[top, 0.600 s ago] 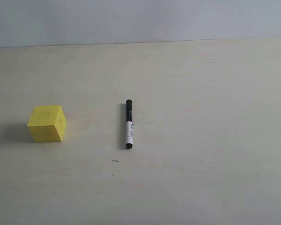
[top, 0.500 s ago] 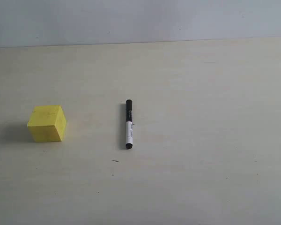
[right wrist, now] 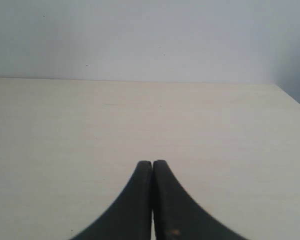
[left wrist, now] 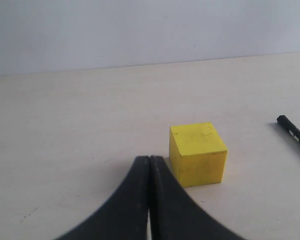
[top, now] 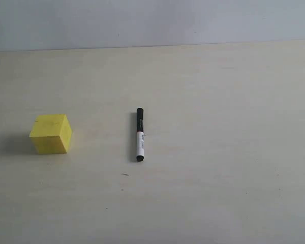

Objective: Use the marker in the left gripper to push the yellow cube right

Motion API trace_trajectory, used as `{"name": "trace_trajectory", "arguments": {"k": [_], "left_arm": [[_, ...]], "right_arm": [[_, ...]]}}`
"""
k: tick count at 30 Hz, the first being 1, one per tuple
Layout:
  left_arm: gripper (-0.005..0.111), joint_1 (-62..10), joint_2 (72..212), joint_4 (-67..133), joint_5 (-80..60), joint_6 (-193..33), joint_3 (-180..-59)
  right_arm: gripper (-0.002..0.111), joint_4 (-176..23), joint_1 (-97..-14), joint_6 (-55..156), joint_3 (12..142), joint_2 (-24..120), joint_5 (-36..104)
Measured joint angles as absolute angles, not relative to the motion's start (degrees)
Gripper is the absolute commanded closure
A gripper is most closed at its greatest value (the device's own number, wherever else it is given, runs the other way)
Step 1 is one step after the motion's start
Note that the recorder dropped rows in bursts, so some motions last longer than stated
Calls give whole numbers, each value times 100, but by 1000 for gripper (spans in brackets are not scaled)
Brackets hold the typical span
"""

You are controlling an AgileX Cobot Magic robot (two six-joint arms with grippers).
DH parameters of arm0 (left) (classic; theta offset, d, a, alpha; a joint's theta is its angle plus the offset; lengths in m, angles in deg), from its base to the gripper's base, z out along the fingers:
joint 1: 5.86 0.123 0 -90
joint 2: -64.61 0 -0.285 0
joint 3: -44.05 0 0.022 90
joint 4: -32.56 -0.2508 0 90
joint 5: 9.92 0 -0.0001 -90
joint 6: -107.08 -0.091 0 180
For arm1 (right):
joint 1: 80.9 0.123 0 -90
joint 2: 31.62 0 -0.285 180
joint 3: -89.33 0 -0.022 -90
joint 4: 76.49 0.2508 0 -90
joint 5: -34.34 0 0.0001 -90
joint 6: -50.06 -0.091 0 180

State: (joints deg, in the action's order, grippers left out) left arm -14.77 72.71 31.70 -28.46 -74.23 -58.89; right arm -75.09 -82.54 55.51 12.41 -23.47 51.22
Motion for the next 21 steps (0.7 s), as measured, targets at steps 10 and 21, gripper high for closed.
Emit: {"name": "trace_trajectory", "arguments": {"k": [10, 21], "left_arm": [[107, -1477, 7271, 3113, -2501, -7526, -5889], [107, -1477, 7271, 3529, -1324, -5269, -5889]], "right_arm": [[108, -7509, -8254, 5551, 1241, -2347, 5122], [108, -7509, -8254, 5551, 1241, -2347, 5122]]}}
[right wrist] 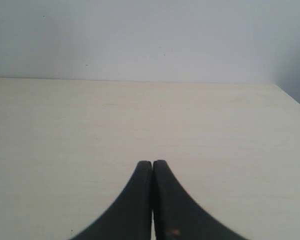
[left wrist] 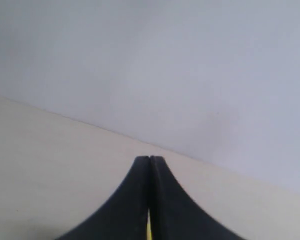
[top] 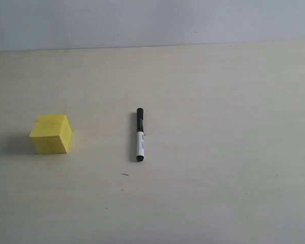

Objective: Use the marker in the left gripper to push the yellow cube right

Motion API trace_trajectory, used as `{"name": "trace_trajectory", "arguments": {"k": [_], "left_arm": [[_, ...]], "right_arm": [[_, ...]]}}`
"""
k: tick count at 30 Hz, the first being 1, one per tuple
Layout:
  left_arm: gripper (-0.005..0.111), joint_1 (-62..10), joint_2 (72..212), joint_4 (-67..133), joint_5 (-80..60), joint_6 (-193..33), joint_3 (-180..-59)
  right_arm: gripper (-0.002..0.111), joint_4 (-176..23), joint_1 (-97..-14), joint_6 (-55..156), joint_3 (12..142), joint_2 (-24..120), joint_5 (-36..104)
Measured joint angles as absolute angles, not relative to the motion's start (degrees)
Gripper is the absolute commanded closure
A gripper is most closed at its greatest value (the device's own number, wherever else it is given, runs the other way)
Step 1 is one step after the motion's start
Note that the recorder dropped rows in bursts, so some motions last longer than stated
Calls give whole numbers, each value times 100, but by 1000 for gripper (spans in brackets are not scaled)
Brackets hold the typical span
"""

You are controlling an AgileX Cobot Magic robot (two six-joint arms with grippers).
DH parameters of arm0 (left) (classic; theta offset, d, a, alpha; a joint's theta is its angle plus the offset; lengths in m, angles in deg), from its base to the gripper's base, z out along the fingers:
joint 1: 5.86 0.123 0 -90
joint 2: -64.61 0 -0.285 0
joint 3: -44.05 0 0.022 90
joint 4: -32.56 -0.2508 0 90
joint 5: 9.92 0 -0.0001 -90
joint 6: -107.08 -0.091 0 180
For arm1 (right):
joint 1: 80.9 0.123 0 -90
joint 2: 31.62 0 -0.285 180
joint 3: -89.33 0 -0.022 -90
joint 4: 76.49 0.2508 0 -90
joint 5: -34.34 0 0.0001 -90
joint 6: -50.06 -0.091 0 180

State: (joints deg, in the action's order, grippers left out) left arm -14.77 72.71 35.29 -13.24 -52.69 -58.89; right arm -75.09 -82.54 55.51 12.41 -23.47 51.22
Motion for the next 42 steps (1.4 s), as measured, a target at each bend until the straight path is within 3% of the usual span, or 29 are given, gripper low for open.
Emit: {"name": "trace_trajectory", "arguments": {"k": [4, 8, 12, 16, 21, 28, 38, 42], "left_arm": [[107, -1477, 7271, 3597, -704, -4704, -5876], [107, -1477, 7271, 3619, 1185, -3930, -5868], [107, -1477, 7592, 3619, 1696, -3937, -6747], [107, -1477, 8754, 3632, 387, -4723, -8327], [107, -1477, 11057, 3643, -2774, -5674, -10102], [107, -1666, 14209, 4021, -6109, -6149, -11413], [107, -4164, 16556, 4018, -6453, -5599, -12463], [107, -4703, 17355, 3683, -6498, -5060, -13276]], "right_arm": [[108, -7509, -8254, 5551, 1241, -2347, 5122], [108, -7509, -8254, 5551, 1241, -2347, 5122], [108, -7509, -8254, 5551, 1241, -2347, 5122], [108, -7509, -8254, 5551, 1241, -2347, 5122], [108, -7509, -8254, 5551, 1241, -2347, 5122], [108, -7509, -8254, 5551, 1241, -2347, 5122], [108, -7509, -8254, 5551, 1241, -2347, 5122], [108, -7509, -8254, 5551, 1241, -2347, 5122]]}}
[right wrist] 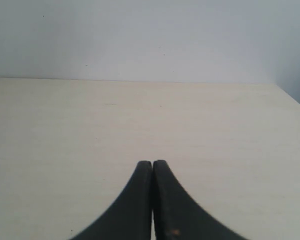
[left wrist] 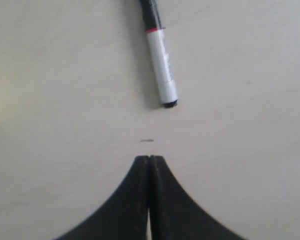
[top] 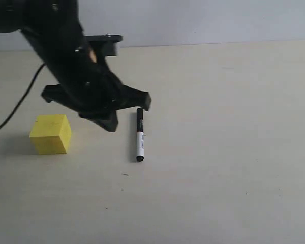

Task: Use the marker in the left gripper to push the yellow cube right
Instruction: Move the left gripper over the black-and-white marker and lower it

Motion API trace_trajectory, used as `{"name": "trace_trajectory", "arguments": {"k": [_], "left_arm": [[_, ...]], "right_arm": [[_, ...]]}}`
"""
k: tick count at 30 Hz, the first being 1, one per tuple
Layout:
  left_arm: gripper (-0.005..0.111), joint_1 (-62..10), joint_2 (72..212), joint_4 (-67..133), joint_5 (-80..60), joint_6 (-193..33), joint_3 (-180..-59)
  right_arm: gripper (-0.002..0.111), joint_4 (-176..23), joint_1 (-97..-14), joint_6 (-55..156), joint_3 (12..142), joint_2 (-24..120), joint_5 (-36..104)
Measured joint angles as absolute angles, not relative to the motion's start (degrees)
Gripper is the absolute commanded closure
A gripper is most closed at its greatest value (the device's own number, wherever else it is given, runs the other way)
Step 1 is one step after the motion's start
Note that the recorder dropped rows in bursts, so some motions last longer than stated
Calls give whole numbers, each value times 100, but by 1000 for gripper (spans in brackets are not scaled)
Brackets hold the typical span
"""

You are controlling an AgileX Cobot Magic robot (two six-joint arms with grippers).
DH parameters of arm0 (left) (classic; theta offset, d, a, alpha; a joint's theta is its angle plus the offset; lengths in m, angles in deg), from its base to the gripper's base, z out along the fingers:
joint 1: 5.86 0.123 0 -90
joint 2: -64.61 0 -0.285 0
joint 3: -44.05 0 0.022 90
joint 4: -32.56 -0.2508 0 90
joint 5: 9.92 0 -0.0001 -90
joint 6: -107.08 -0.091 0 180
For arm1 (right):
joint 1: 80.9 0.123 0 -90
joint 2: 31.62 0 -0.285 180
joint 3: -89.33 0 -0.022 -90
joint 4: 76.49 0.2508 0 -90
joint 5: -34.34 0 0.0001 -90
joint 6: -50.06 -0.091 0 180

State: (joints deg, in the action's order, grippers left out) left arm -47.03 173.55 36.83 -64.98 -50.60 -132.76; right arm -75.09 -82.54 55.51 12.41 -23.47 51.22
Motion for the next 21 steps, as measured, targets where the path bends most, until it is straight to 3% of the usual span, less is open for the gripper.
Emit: {"name": "trace_trajectory", "arguments": {"k": [9, 21], "left_arm": [[104, -4928, 18762, 3507, -6498, -4889, -14482], [63, -4928, 19391, 3361, -6441, -4594, -14660]], "right_arm": [[108, -7509, -8254, 5551, 1241, -2347, 5122], [108, -7509, -8254, 5551, 1241, -2347, 5122]]}}
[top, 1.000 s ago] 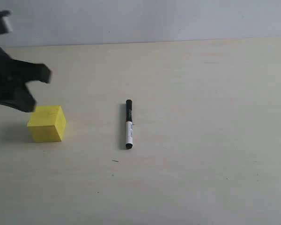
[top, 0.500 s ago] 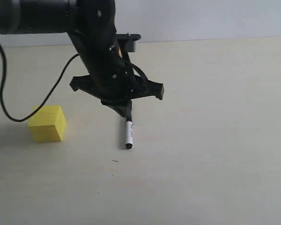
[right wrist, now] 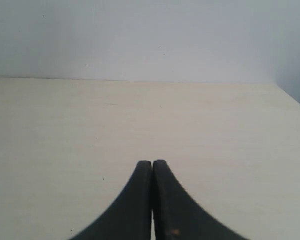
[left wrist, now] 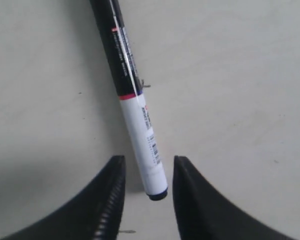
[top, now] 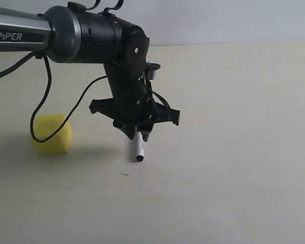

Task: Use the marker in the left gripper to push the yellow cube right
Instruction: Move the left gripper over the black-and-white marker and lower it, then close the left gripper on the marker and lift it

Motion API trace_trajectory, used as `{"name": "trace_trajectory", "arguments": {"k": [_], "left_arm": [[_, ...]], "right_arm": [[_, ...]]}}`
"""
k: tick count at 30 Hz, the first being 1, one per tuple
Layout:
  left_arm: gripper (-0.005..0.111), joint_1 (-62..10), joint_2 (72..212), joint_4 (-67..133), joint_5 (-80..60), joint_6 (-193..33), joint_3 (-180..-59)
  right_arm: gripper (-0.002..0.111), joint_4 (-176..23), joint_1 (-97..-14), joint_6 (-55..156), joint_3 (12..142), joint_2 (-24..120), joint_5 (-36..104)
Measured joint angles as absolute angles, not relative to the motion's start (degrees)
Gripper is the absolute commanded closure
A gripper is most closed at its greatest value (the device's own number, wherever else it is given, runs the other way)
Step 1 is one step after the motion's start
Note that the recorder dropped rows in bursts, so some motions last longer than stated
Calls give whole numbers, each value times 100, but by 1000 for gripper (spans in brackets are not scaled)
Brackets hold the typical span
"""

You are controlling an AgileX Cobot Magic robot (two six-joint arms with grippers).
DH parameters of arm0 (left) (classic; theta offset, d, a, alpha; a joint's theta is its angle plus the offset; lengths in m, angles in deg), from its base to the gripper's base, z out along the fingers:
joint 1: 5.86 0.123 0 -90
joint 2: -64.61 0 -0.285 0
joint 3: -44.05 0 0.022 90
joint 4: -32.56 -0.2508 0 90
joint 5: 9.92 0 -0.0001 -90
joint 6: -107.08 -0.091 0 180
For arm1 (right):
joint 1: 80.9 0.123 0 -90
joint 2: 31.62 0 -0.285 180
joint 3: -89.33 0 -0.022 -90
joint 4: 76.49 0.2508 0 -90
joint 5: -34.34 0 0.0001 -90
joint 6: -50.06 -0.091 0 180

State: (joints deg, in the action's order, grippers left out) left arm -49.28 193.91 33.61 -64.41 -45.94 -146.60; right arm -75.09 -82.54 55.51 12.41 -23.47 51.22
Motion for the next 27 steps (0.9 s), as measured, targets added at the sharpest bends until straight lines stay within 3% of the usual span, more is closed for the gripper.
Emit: {"name": "trace_trajectory", "arguments": {"k": [27], "left_arm": [[60, -4928, 19606, 3256, -6196, -4275, -14660]], "right_arm": [[108, -7509, -8254, 5551, 1241, -2347, 5122]]}}
